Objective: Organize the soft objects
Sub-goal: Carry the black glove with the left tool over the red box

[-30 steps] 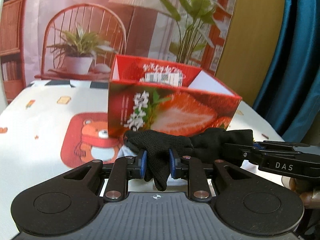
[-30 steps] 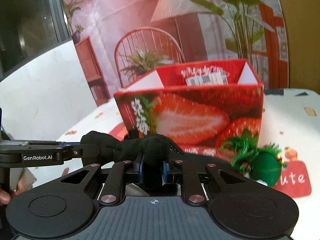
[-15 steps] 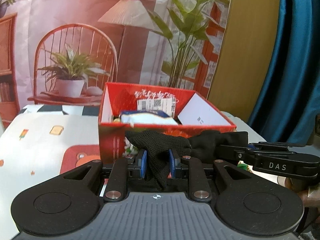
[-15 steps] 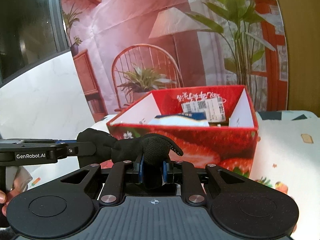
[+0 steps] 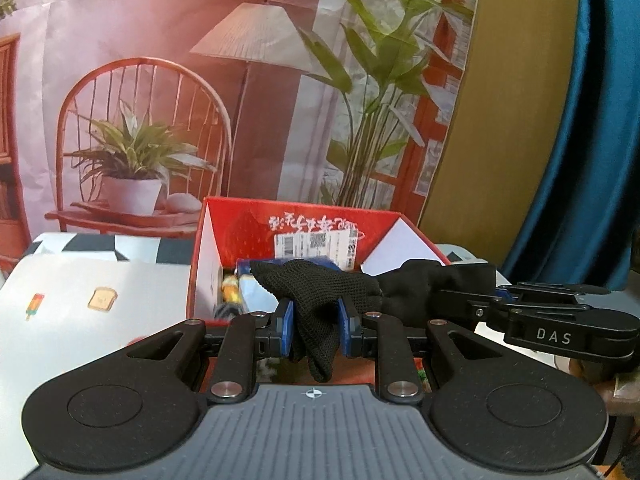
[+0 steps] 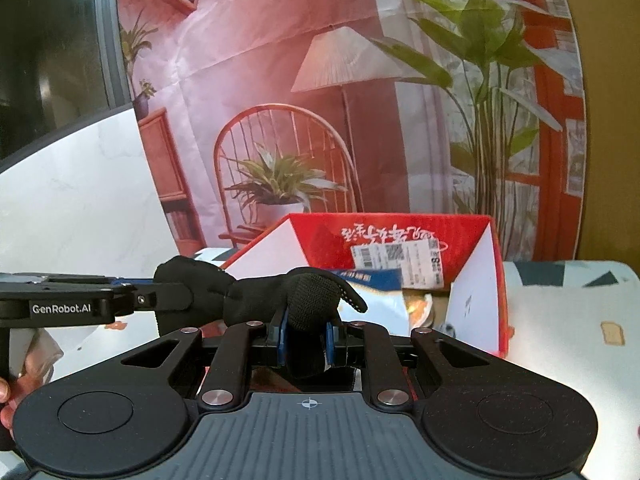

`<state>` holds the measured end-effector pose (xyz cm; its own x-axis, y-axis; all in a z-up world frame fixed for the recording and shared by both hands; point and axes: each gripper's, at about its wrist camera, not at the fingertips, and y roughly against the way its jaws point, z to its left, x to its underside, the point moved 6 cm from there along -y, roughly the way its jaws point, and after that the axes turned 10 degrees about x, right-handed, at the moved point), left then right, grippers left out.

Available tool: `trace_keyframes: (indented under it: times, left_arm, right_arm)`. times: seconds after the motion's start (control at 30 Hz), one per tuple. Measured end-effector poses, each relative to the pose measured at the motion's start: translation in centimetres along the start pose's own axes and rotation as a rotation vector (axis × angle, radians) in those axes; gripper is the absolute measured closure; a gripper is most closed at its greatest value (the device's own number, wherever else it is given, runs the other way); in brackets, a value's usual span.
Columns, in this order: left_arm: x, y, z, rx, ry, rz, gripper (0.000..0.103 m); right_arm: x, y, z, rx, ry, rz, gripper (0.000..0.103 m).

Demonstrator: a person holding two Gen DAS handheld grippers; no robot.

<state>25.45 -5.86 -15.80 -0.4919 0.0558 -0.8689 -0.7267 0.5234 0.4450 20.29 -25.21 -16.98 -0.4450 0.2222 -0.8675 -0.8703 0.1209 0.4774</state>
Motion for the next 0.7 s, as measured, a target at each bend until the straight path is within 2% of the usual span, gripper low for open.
trace_keyframes:
  times: [0.27,0.4,0.7]
  left_arm:
    - [-3.3,-3.7,1.2,-0.018,-0.015,-0.011,0.079]
    - [-4.3,-6.5,2.3,-0.024,0.009,0.021,0.079]
    - [-3.8,-11.8,4.8,-0.045,0.039,0.131,0.079]
  right_arm:
    - [-3.7,-4.0,-1.7,0.026,0.014,0.006,0.087]
    - [-5.2,-6.7,-2.6,0.044,0.015,0.034,0.087]
    - [-4.3,-13.5,-4.5,0.107,0.008,0.172,0.087]
